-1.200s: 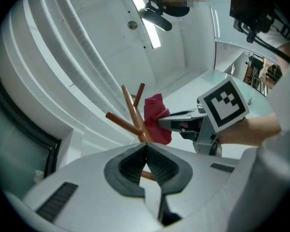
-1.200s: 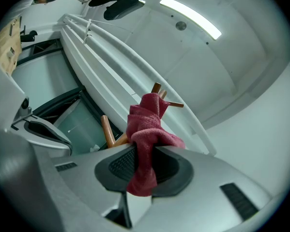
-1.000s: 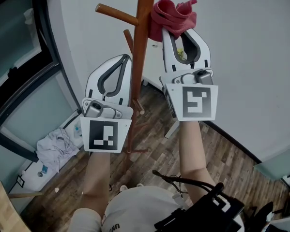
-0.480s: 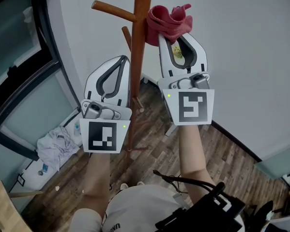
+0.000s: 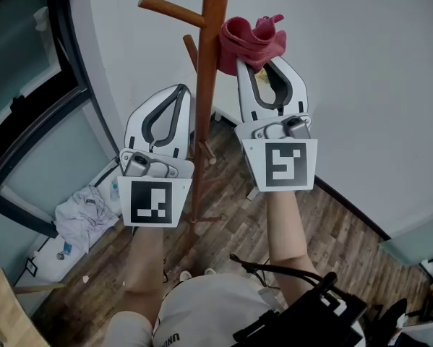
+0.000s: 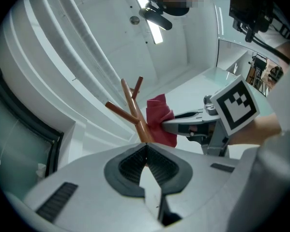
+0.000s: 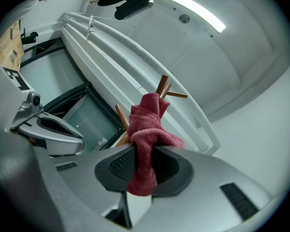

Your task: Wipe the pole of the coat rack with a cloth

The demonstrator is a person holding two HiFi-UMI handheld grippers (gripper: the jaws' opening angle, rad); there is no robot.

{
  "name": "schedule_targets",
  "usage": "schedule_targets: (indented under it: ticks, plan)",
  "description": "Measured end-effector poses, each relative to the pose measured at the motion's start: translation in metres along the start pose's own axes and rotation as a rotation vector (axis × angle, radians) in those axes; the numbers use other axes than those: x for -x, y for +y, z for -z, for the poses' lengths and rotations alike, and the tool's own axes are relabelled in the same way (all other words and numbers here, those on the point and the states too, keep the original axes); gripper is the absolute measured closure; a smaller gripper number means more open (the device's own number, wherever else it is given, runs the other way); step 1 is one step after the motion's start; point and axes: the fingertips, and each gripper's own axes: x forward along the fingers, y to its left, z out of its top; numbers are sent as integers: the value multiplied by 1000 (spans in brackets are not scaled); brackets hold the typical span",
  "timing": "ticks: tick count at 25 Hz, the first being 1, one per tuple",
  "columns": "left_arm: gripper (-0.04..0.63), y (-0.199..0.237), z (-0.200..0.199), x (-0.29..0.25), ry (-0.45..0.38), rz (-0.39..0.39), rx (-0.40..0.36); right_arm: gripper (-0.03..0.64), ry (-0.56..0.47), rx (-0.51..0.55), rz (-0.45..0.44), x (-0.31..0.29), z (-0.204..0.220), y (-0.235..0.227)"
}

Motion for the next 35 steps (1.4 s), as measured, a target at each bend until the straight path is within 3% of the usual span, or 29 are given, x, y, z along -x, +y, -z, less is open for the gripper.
schedule_targets:
  ticks: [4,35]
  plan:
    - [581,2,2,2,-15,-41,111,538,19,-2,-4,4,6,3]
    - [581,1,17,14,25,-43,130,538,89,-34,-29,23,34,21]
